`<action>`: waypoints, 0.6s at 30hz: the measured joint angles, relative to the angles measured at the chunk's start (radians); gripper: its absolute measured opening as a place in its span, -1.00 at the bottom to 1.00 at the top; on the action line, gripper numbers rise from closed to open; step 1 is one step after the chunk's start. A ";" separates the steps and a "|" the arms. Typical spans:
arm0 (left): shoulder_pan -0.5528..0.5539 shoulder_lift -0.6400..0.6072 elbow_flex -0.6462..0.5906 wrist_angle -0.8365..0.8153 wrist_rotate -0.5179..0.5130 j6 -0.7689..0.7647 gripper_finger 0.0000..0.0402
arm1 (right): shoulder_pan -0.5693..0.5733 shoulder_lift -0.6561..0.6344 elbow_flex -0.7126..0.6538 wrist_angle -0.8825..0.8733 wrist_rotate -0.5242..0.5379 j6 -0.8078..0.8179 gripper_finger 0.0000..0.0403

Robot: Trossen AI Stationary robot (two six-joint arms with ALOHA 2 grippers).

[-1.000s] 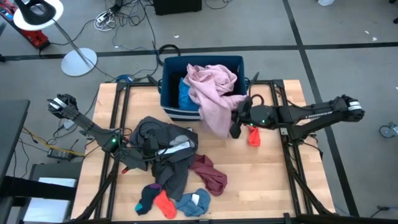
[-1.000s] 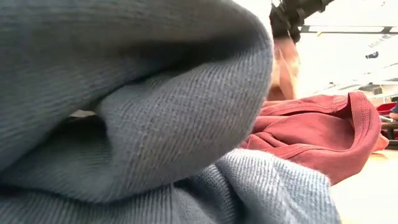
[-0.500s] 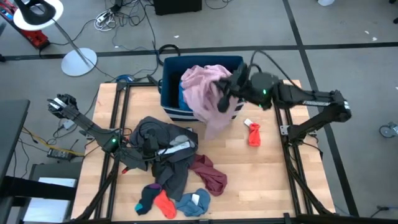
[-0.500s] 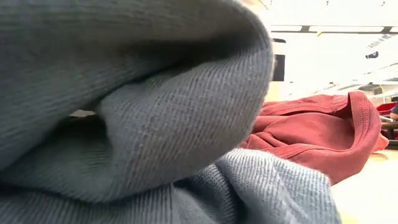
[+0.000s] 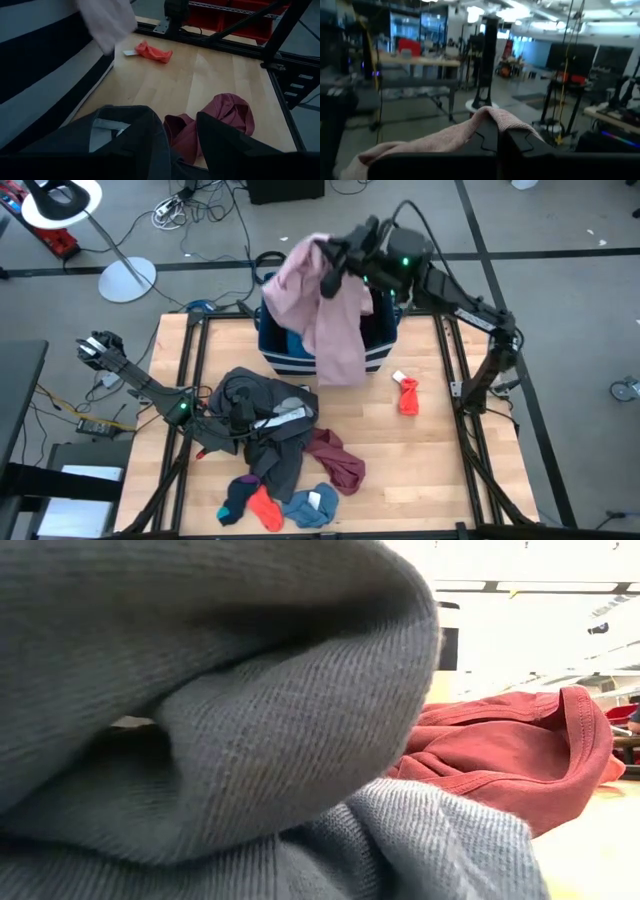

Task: Sort clothes
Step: Put the pink polo into the laundry bin

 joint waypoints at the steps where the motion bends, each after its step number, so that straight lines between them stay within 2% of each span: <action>1: 0.000 0.000 0.000 0.000 0.000 0.000 -0.22 | -0.016 0.021 0.036 0.003 -0.019 0.000 -1.00; 8: 0.000 0.000 0.000 0.000 0.000 0.000 -0.22 | -0.120 0.113 0.252 0.034 -0.103 0.000 -1.00; 12: 0.000 0.000 0.000 -0.001 -0.001 0.000 -0.22 | -0.168 0.097 0.234 0.125 -0.155 0.001 -1.00; 18: 0.000 0.000 0.000 0.000 -0.003 0.000 -0.22 | -0.190 0.091 0.250 0.066 -0.227 0.005 -1.00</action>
